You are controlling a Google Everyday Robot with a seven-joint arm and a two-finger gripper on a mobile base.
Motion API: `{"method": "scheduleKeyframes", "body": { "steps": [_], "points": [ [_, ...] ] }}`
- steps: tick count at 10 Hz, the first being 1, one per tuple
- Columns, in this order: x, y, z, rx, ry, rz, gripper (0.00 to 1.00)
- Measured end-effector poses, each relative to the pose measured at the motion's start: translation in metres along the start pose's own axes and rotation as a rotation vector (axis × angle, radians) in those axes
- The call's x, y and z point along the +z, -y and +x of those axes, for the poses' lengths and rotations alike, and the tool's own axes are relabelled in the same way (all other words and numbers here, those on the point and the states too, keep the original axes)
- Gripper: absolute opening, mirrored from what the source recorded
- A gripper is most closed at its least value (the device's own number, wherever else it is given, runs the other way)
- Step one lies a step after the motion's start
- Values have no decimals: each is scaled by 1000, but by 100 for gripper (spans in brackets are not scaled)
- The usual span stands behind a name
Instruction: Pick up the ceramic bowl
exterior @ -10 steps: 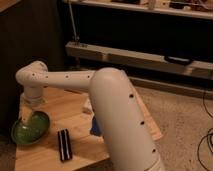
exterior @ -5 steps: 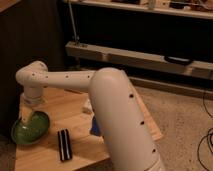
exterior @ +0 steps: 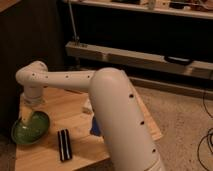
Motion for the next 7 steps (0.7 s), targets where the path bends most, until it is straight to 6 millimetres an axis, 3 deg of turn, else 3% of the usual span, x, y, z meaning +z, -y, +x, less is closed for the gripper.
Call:
{"method": "scheduleKeyframes", "body": {
  "steps": [3, 7],
  "points": [
    [-4, -4, -2, 38, 4, 1, 80],
    [-27, -36, -22, 440, -29, -16, 80]
  ]
}}
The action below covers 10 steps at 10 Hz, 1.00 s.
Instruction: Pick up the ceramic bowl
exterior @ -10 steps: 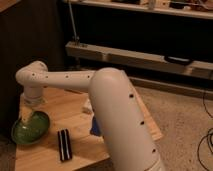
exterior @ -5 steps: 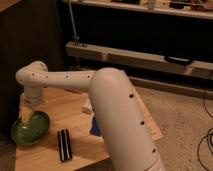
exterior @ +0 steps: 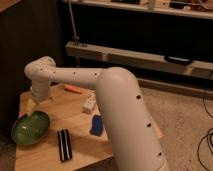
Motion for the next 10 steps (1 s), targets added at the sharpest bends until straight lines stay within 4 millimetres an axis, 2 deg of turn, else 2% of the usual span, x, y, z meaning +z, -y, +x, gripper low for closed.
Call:
{"method": "scheduleKeyframes", "body": {
  "steps": [2, 4, 6, 8, 10],
  "points": [
    [-11, -12, -9, 256, -36, 24, 80],
    [-10, -7, -13, 379, -66, 66, 80],
    [4, 0, -13, 353, -106, 116, 80],
    [20, 4, -12, 251, -134, 135, 80],
    [28, 5, -12, 200, -114, 124, 80]
  ]
}}
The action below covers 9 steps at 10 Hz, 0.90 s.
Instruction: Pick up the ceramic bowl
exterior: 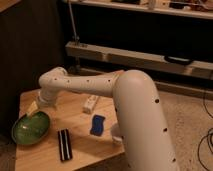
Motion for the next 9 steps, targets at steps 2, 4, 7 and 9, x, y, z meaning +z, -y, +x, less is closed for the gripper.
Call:
{"method": "scheduleKeyframes", "body": {
  "steps": [2, 4, 7, 9],
  "points": [
    [9, -9, -8, 61, 46, 0, 69],
    [23, -24, -16, 128, 72, 30, 56],
    [37, -36, -19, 155, 106, 59, 56],
    [40, -35, -18, 158, 147, 37, 56]
  ]
}}
